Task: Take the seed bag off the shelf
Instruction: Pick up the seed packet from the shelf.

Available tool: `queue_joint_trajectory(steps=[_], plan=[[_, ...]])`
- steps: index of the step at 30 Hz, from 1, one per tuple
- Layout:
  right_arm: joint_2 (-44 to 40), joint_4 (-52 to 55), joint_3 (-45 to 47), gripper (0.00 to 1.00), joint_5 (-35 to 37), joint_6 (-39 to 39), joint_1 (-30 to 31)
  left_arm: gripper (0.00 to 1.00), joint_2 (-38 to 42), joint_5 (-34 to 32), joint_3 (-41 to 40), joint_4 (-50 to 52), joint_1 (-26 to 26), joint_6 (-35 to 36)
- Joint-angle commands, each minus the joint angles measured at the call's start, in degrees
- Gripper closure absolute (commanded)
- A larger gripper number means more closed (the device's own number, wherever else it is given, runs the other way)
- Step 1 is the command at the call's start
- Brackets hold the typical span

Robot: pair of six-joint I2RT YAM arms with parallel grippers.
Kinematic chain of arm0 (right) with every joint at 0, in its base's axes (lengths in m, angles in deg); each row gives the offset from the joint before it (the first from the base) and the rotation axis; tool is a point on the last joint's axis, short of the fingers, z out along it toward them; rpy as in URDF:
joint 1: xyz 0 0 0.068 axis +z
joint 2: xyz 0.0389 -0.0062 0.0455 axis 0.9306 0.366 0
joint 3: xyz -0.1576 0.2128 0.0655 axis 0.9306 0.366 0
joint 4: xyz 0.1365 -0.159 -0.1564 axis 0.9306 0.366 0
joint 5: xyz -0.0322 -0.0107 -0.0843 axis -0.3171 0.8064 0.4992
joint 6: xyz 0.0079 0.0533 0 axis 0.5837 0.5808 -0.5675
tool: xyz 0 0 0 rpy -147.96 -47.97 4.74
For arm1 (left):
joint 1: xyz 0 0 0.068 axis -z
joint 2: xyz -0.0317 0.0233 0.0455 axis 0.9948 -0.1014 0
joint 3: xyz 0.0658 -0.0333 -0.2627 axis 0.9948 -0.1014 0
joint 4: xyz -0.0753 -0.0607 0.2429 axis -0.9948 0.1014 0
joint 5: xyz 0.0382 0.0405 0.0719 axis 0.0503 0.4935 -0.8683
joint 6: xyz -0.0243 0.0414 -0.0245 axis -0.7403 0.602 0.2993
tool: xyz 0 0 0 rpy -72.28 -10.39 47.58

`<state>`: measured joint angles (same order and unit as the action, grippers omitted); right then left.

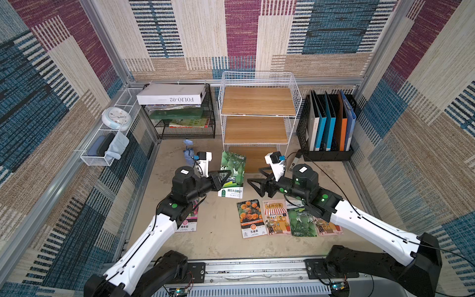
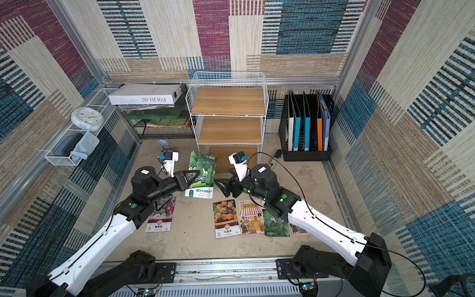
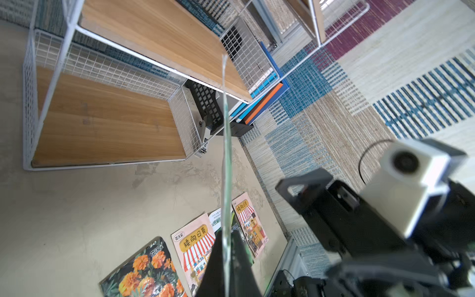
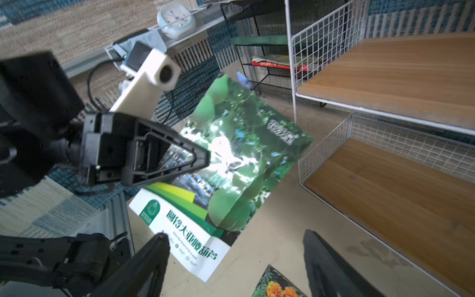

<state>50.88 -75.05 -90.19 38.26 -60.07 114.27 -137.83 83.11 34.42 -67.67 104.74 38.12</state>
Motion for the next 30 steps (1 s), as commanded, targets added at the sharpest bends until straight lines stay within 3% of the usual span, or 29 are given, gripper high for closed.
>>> queue_joint_trajectory(steps=[1, 6, 15, 25, 30], plan=[[0.9, -6.1, -0.7, 0.14, -7.9, 5.1, -1.6, 1.00, 4.0, 1.8, -2.8, -6.2, -0.1, 5.4], [1.8, -7.9, -1.2, 0.15, -18.1, 3.3, -3.0, 1.00, 6.8, 6.9, -5.5, -15.3, -0.1, 2.4], [3.0, -10.9, -3.0, 0.19, -28.8, 1.6, -4.8, 1.00, 5.9, 12.9, -6.6, -33.4, -0.1, -6.9], [6.9, -18.4, -5.9, 0.32, -39.2, 4.8, -5.0, 1.00, 6.3, 13.8, -5.3, -35.3, 0.9, -8.7], [9.2, -20.4, -8.7, 0.45, -42.1, 6.6, -4.9, 1.00, 5.8, 13.6, -5.1, -35.0, 1.4, -8.1]])
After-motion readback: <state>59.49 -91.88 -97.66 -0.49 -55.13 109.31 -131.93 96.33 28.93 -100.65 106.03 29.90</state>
